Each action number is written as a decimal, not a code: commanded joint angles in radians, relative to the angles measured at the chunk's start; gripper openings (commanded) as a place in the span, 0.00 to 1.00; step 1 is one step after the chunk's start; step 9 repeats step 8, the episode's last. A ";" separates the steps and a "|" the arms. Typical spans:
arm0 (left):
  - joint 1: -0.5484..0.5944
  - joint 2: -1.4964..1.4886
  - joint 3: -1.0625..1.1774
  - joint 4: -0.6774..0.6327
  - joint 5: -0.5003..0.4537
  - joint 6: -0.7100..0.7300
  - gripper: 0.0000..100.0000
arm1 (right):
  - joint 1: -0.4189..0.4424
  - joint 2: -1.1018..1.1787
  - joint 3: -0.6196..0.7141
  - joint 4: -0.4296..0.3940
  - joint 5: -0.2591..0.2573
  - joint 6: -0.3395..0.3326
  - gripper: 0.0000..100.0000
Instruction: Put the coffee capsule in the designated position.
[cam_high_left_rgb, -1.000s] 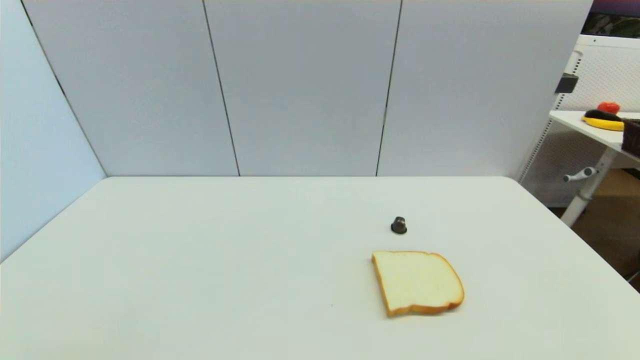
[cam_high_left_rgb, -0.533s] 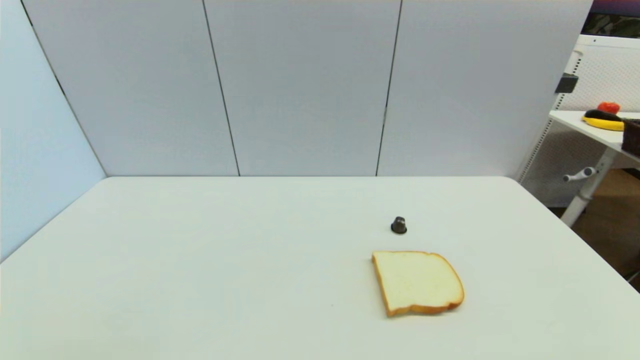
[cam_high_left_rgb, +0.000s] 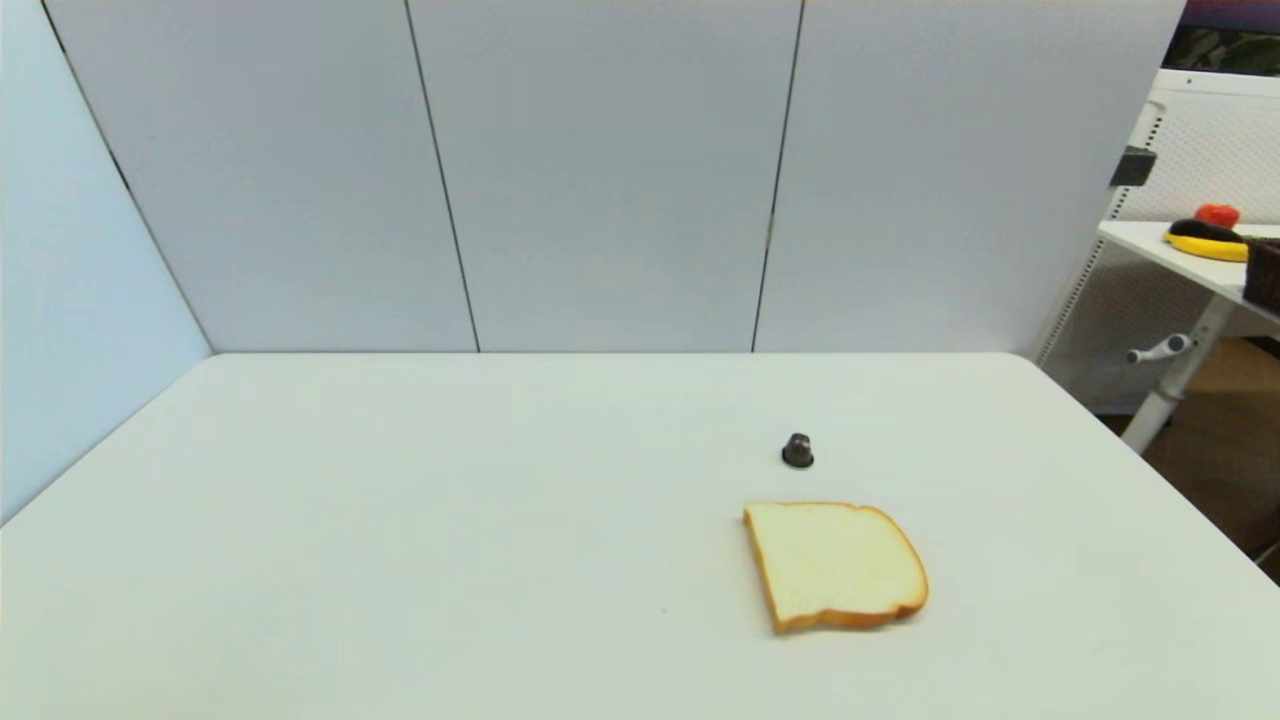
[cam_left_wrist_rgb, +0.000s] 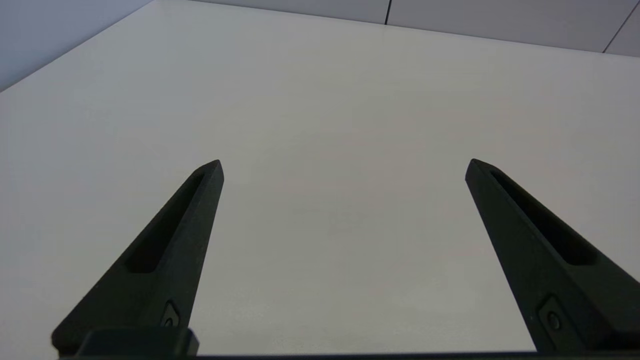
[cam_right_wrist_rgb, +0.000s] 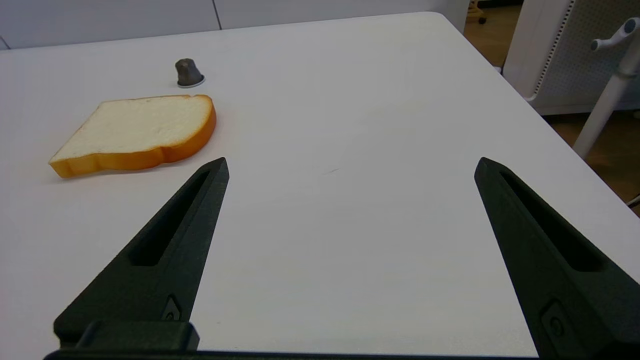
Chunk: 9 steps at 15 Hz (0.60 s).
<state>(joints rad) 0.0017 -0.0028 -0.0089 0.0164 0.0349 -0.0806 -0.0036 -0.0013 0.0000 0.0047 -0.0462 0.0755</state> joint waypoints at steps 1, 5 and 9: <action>0.000 0.004 0.000 0.000 0.000 -0.001 1.00 | -0.001 0.001 0.002 -0.002 -0.004 0.000 1.00; 0.000 0.003 0.001 0.000 0.000 -0.001 1.00 | 0.001 0.001 0.002 0.000 -0.004 0.004 1.00; 0.001 0.004 0.000 -0.001 0.000 -0.001 1.00 | -0.001 0.001 0.002 0.000 -0.004 0.004 1.00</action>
